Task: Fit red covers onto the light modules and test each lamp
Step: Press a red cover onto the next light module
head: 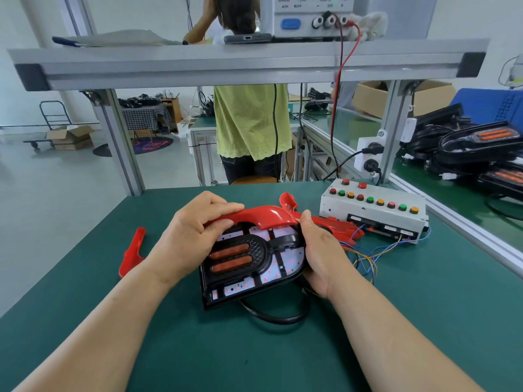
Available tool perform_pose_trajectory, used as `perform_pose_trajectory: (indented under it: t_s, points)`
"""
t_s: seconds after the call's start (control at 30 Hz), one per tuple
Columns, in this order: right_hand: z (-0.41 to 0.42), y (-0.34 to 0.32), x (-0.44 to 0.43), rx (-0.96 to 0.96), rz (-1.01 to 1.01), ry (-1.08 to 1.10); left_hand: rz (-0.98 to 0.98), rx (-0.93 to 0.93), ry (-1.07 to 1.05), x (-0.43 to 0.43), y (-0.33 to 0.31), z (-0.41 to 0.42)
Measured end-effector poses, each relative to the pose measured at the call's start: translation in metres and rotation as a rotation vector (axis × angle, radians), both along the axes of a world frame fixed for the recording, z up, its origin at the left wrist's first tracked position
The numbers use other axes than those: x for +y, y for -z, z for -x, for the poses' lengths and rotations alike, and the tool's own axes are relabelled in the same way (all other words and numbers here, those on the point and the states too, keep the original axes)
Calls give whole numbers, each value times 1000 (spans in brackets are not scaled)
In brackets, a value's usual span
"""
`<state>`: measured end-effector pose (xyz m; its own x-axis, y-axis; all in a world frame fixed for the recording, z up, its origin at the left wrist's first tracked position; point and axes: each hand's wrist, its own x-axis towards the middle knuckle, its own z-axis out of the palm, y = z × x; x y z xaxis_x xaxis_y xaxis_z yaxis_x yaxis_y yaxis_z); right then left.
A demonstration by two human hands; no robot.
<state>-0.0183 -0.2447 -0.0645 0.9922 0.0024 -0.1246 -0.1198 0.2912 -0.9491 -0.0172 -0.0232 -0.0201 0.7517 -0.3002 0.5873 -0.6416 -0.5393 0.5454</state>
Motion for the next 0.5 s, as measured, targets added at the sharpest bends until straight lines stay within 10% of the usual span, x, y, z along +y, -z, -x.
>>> perform_pose_trajectory:
  t_s: [0.5]
  points:
    - [4,-4,-1,27,12,47,19,109,77,5,-2,1]
